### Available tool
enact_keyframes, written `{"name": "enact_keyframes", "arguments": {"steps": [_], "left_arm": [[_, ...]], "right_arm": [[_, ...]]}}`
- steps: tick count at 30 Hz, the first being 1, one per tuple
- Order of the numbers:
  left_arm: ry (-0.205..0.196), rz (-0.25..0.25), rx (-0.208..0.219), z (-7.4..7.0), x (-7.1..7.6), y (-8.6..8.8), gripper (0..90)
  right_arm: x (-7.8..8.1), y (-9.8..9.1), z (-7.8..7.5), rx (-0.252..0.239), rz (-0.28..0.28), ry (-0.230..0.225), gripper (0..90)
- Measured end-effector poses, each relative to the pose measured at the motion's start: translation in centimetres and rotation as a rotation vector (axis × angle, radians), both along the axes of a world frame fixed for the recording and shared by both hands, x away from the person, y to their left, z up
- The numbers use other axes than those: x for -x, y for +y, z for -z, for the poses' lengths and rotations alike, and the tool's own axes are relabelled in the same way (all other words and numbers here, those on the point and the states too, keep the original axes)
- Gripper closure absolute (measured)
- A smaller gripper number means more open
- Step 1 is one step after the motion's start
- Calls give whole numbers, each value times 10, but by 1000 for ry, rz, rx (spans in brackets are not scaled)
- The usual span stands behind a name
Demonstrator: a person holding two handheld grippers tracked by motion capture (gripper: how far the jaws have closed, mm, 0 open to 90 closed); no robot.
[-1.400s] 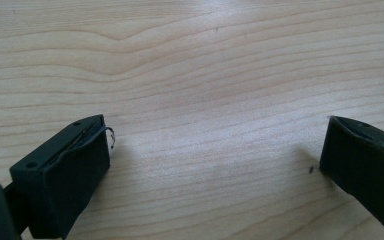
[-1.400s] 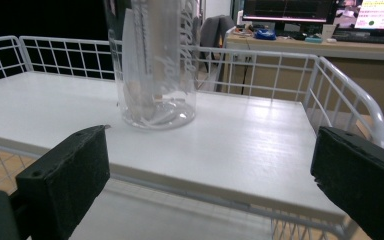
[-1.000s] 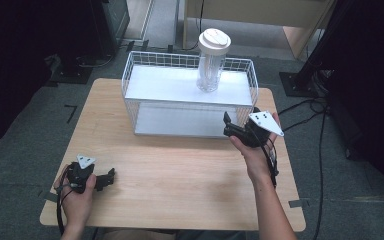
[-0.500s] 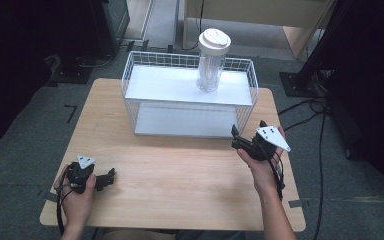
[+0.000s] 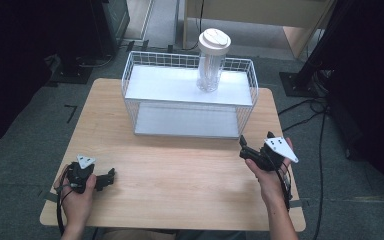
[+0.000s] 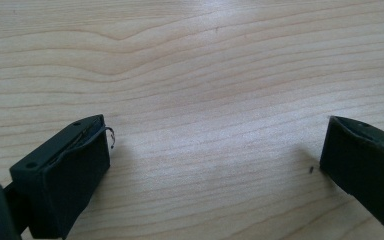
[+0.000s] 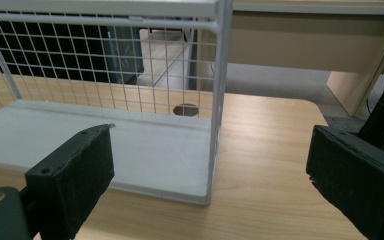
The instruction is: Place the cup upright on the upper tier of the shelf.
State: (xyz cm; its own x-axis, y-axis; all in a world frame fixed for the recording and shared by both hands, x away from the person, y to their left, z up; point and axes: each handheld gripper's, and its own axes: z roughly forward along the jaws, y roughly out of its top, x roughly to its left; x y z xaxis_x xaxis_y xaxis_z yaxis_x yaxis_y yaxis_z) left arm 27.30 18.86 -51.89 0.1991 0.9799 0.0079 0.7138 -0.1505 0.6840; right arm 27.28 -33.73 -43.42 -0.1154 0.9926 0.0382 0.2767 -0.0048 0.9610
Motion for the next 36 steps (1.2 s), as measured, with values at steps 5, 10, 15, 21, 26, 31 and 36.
{"name": "enact_keyframes", "arguments": {"steps": [5, 10, 15, 21, 26, 31, 36], "left_arm": [[0, 0, 0, 0, 0, 0, 0], [0, 0, 0, 0, 0, 0, 0], [1, 0, 0, 0, 0, 0, 0], [0, -1, 1, 0, 0, 0, 0], [0, -1, 1, 0, 0, 0, 0], [1, 0, 0, 0, 0, 0, 0], [0, 0, 0, 0, 0, 0, 0]], "right_arm": [[5, -6, 7, 0, 15, 15, 51], [10, -12, 15, -1, 28, 31, 50], [17, -18, 25, -6, 41, 55, 50], [26, -27, 40, -8, 60, 87, 50], [35, -33, 54, 1, 80, 124, 50], [44, -41, 63, 6, 98, 154, 50], [53, -51, 69, 16, 113, 186, 50]]}}
